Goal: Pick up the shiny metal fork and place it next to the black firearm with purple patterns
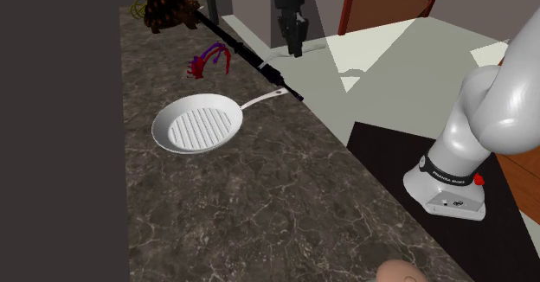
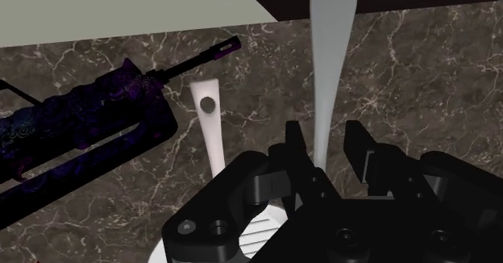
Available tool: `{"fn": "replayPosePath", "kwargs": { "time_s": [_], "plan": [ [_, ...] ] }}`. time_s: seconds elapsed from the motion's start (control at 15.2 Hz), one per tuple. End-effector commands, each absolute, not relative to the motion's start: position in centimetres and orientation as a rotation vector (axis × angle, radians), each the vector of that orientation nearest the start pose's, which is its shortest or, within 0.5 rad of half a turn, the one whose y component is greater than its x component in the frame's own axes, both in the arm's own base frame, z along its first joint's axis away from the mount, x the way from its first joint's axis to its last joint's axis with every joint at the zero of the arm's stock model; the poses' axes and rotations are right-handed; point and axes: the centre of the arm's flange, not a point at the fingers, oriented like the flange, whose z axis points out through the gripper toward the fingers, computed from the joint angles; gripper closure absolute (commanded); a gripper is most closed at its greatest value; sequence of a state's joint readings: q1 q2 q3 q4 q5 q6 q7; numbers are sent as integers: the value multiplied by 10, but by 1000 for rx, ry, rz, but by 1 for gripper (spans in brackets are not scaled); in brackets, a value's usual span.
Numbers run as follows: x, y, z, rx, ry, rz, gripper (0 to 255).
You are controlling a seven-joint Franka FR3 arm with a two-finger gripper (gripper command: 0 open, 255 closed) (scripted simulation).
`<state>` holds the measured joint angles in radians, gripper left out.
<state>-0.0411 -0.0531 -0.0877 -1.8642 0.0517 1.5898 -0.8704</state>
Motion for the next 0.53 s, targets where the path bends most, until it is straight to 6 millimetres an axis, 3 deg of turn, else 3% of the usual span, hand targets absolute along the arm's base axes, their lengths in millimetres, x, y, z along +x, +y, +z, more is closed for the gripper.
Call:
{"fn": "replayPosePath", "kwargs": {
  "time_s": [0.0, 0.46],
  "plan": [
    [518, -62, 506, -2777, -1070, 250, 255],
    [518, -62, 469, -2777, -1070, 250, 255]
  ]
}}
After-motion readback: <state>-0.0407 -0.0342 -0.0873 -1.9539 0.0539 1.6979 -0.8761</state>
